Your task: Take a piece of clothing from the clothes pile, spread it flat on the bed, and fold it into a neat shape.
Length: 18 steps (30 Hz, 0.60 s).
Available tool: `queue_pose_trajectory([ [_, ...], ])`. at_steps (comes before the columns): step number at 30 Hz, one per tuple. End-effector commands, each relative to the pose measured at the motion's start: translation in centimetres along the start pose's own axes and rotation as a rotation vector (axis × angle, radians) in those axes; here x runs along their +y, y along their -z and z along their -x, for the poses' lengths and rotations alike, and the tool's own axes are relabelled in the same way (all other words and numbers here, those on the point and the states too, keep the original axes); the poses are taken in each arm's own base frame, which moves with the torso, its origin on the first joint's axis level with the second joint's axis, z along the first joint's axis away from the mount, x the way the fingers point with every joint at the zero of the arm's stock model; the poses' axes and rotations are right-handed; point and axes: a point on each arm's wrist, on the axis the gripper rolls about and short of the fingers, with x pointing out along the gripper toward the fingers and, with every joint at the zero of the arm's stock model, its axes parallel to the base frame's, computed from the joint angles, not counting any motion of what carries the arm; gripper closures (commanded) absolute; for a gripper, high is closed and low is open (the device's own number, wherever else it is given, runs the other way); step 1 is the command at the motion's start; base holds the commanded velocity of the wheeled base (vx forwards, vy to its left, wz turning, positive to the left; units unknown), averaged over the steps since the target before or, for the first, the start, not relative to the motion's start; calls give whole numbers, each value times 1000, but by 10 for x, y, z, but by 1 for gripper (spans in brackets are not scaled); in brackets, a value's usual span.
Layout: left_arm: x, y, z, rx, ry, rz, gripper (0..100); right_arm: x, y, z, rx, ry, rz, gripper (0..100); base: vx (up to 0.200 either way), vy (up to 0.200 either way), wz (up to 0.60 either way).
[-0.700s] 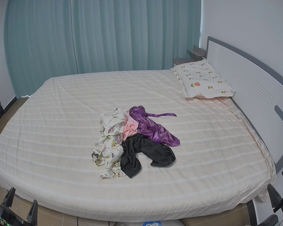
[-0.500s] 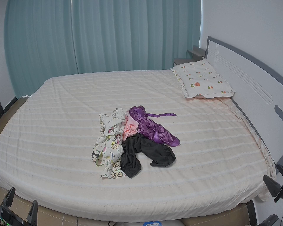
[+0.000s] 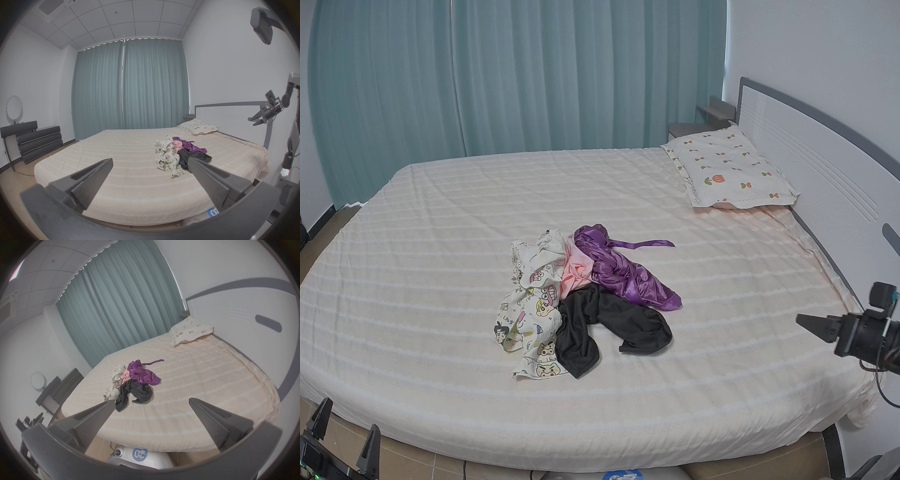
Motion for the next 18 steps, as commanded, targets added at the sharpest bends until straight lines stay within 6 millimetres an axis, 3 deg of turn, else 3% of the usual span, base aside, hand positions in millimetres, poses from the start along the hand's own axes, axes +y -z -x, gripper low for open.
queue_pose_trajectory([
  [1, 1, 4, -5, 62, 31, -9, 0, 21, 63, -207, 215, 62, -135, 0, 0, 0, 0],
  [5, 1, 3, -5, 65, 31, -6, 0, 27, 68, -225, 212, 67, -188, 0, 0, 0, 0],
  [11, 1, 4, -5, 62, 28, -6, 0, 27, 83, -273, 200, 91, -224, 0, 0, 0, 0],
  [18, 0, 4, -4, 58, 23, -7, 0, 36, 99, -300, 203, 73, -226, 0, 0, 0, 0],
])
